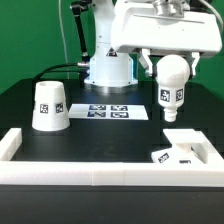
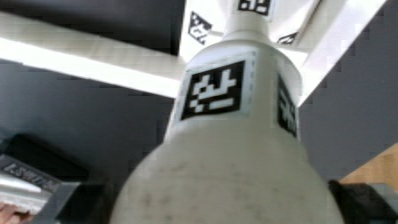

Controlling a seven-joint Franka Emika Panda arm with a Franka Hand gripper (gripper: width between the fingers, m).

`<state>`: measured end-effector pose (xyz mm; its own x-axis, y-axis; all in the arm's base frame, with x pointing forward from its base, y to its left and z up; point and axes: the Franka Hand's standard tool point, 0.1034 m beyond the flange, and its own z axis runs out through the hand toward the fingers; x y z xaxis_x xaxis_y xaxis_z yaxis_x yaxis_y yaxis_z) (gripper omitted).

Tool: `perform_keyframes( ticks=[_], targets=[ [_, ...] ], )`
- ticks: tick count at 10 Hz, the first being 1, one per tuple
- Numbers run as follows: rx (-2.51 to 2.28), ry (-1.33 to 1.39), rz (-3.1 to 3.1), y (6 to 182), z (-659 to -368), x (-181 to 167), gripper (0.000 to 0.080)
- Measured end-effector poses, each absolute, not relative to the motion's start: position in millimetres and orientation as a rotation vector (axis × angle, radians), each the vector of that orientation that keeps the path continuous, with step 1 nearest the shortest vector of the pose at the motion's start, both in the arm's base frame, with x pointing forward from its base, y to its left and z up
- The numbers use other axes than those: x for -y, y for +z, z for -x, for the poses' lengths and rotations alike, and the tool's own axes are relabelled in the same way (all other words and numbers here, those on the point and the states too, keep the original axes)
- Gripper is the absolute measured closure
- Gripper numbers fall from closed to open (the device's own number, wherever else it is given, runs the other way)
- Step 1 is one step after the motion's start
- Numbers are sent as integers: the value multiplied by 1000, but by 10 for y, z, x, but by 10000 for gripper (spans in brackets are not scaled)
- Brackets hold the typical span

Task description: Assemble lamp

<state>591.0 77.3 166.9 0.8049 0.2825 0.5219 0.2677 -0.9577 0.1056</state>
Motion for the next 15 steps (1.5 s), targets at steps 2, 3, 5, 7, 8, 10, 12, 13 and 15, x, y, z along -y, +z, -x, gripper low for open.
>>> perform_keyframes(
  ticks=[2,3,5,7,8,10,12,13,15],
  targets=[
    [-455,887,-2953,1662,-6104,-844,222],
    [-455,881,-2954,1646,-6086,-834,222],
    [-455,878,-2954,1633,-6082,-833,222],
    [-461,870,-2956,1579,-6108,-853,222],
    [-464,877,-2953,1570,-6169,-875,222],
    [-465,871,-2954,1518,-6194,-883,222],
    [-474,860,-2957,1443,-6168,-915,222],
    [-478,870,-2953,1436,-6161,-932,222],
    [-497,865,-2954,1409,-6115,-1004,222]
  ],
)
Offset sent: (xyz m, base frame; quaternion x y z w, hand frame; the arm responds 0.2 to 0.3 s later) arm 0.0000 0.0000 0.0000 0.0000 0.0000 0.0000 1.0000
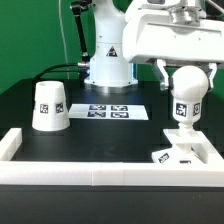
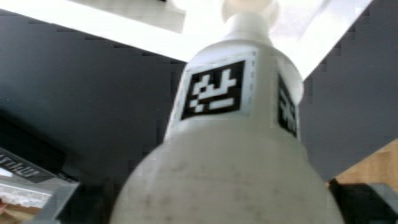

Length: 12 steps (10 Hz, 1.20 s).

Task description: Assemble lamp

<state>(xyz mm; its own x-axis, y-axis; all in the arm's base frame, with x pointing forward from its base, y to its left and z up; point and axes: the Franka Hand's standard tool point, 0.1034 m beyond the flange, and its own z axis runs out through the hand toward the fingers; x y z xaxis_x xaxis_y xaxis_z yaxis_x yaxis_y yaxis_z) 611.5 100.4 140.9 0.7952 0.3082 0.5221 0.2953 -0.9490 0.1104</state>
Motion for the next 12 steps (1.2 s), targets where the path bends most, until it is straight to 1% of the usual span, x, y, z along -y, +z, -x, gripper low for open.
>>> perform_keyframes(
  ticks=[5,8,12],
  targets=[
    [-497,846,-2958,1356,-6063,-982,222],
    [-505,836,-2958,1239,-6018,-1000,222],
    [-501,955,-2907,1221,-6080,-996,222]
  ],
)
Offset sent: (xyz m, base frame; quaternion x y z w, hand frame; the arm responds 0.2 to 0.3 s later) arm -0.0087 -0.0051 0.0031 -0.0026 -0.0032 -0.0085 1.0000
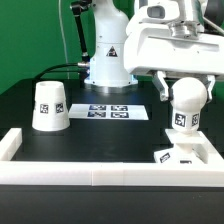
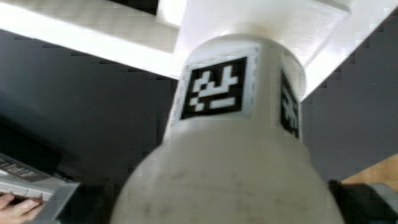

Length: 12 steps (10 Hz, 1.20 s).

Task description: Assemble lamp

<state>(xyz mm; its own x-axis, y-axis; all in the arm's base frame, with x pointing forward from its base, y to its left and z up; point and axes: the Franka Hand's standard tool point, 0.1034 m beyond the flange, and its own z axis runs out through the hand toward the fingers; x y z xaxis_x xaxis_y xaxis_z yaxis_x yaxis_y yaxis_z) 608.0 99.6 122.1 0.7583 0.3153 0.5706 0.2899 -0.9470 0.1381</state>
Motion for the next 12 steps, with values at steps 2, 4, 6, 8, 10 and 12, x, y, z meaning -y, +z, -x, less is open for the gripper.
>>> perform_keyframes(
  ticks=[2,4,6,8,10,12],
  targets=[
    [-499,969,-2901,1222,-6085,-997,222],
    [-499,968,-2901,1221,-6085,-997,152],
    [-498,966,-2902,1230,-6085,-991,110],
    [-493,981,-2899,1324,-6106,-985,102],
    [-491,993,-2899,1439,-6129,-992,101],
    [-487,1004,-2899,1540,-6152,-993,101]
  ],
)
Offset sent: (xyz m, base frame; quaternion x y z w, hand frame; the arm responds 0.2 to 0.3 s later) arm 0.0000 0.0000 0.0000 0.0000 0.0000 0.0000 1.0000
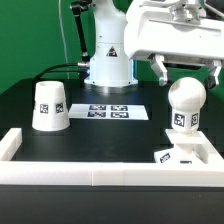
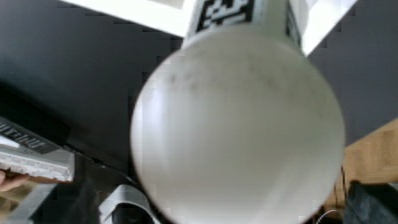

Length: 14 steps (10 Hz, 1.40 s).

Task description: Assemble lamp

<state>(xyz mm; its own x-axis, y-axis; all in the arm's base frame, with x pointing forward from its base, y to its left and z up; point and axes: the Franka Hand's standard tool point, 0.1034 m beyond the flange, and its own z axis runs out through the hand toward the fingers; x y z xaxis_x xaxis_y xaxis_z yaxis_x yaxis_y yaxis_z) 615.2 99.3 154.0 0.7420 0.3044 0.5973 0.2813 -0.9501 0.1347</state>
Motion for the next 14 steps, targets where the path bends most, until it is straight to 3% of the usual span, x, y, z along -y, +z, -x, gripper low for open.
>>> perform_keyframes(
  ticks=[4,5,14],
  targets=[
    [-497,940,-2926,1487,-6134,-1022,101],
    [-507,819,-2974,1408,-6091,-1043,101],
    [-545,-212,-3123,1252,-5985,-1110,101]
  ],
)
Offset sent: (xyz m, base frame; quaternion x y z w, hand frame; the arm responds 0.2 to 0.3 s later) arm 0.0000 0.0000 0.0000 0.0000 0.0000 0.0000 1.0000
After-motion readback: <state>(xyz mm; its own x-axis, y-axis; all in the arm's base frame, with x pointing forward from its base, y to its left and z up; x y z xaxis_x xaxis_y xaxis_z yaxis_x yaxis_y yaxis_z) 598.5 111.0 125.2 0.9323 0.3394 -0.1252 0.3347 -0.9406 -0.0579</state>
